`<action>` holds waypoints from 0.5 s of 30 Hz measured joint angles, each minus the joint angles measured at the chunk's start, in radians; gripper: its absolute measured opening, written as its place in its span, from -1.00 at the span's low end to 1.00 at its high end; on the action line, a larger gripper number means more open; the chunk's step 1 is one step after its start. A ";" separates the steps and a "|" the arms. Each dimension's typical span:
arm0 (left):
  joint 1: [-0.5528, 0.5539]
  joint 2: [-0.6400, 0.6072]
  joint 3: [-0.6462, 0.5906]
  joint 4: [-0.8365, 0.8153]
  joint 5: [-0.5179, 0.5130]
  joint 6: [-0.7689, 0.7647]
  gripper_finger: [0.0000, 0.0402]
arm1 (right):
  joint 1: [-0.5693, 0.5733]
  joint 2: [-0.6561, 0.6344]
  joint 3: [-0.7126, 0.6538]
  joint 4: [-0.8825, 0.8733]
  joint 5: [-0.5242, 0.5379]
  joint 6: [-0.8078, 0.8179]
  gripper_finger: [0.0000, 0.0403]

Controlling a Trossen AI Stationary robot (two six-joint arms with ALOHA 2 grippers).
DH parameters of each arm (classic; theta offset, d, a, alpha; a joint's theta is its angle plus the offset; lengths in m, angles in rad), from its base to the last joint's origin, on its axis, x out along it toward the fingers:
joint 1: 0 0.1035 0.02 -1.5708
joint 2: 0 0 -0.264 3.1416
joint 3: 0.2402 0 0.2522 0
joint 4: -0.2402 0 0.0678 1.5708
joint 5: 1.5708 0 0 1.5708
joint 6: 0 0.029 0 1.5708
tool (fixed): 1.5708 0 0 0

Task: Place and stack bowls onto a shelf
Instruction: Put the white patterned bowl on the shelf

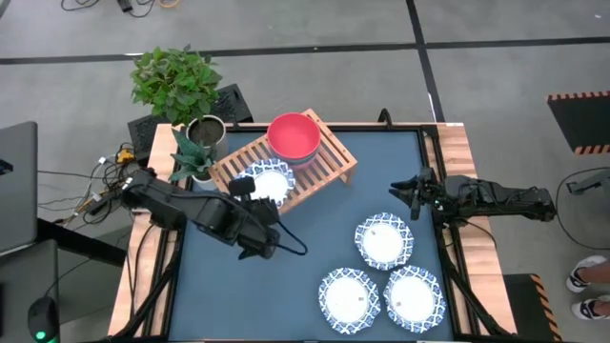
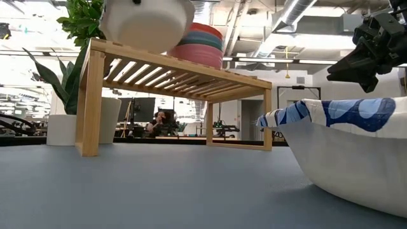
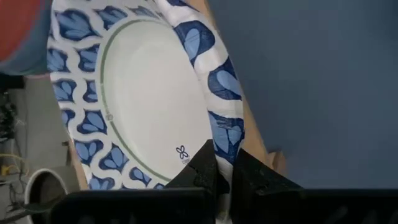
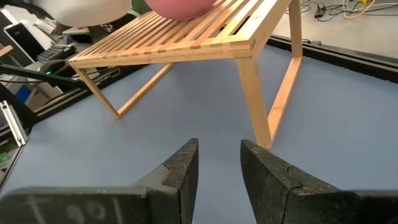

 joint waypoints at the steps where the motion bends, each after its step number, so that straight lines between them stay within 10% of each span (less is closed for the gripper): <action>1: 0.006 0.000 -0.005 0.002 0.015 0.016 -0.99 | 0.000 0.000 0.000 0.000 0.000 0.000 -0.28; 15: 0.090 0.000 -0.199 0.000 0.119 0.083 -0.99 | 0.000 0.000 0.000 0.000 0.000 0.000 -0.28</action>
